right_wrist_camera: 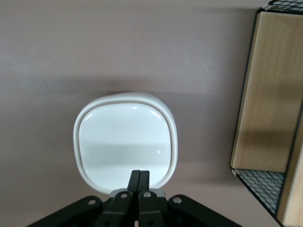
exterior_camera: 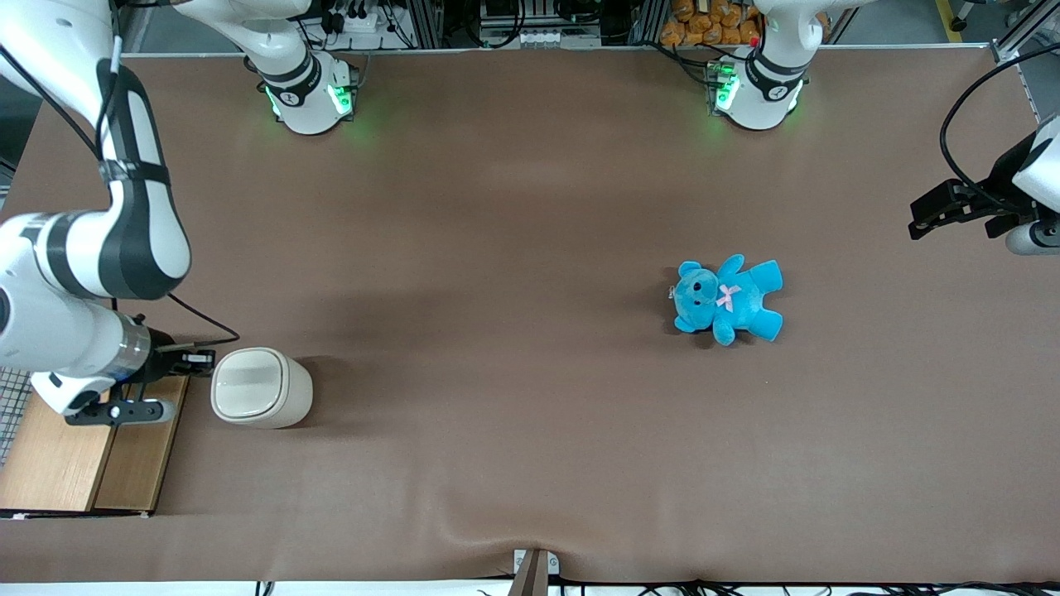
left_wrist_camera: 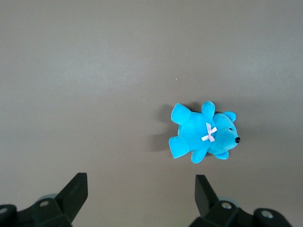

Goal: Open trash can with right arm
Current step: 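Lower the right gripper onto the trash can's white lid, then push the lid with the right gripper to tip it open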

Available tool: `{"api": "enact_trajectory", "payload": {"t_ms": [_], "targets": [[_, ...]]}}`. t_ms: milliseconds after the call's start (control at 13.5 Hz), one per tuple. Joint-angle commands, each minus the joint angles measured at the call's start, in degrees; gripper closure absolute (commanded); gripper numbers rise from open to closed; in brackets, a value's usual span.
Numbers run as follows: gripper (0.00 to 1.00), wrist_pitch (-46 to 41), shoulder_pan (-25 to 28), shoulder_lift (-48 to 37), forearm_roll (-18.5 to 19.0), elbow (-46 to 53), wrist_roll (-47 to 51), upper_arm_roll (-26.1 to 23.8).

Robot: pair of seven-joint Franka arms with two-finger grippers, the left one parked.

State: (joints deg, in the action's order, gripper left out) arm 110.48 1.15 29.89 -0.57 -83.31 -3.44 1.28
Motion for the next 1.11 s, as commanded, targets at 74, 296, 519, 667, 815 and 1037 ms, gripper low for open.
{"api": "enact_trajectory", "payload": {"t_ms": [74,296,519,667,815,1037], "targets": [[1.0,1.1,-0.5,3.5,0.1,2.6,-3.7,-0.1],[1.0,1.1,-0.7,4.6,-0.2,2.5,-4.8,-0.1],[1.0,1.4,-1.3,5.3,-0.5,2.4,-6.0,0.0],[1.0,3.7,-1.4,5.7,-0.6,2.1,-6.1,0.0],[1.0,4.0,-1.4,6.4,-0.7,2.0,-6.0,0.0],[1.0,4.2,-1.4,6.8,-0.7,2.1,-6.0,0.0]]}}
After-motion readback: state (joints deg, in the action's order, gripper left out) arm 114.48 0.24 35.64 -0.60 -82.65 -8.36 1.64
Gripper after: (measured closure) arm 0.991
